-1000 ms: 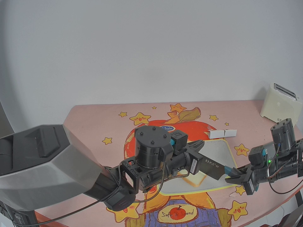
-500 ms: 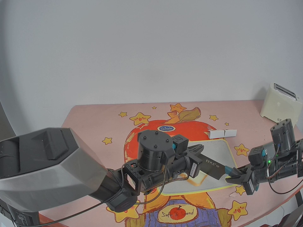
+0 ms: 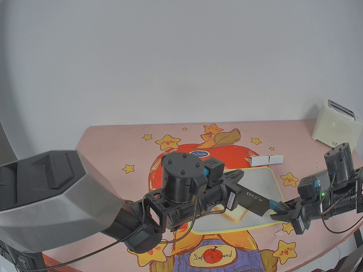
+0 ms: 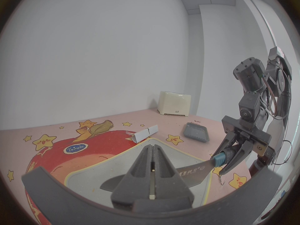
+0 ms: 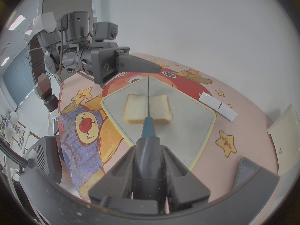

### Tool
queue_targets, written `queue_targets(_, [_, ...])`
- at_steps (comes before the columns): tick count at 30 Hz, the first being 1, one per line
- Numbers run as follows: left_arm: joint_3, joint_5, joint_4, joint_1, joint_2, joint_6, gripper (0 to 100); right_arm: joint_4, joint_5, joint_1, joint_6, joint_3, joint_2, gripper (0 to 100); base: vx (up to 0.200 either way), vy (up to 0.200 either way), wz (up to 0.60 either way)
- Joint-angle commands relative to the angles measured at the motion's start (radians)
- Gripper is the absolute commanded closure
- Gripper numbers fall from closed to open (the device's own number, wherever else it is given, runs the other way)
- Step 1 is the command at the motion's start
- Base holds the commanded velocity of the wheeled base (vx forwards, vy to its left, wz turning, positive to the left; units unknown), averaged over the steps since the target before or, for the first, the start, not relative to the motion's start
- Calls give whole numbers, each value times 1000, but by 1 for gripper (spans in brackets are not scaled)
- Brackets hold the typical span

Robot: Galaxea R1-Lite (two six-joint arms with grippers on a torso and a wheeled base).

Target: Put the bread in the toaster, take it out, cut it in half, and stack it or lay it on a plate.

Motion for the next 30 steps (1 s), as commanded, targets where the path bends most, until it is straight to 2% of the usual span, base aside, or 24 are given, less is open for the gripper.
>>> queue_targets(1, [2, 1, -2, -1, 3, 0, 100, 0, 1, 1, 0, 7, 0, 100, 0, 0, 0])
queue_targets(19, [20, 0, -3, -14, 69, 0, 100, 0, 1, 1, -2, -10, 1, 100, 0, 0, 0])
queue_targets(27, [10, 0, 0, -12, 49, 0, 100, -3, -1, 1, 0, 75, 3, 100, 0, 0, 0])
queue_targets(30, [16, 0, -2, -12, 49, 0, 100, -3, -1, 1, -2, 66, 1, 100, 0, 0, 0])
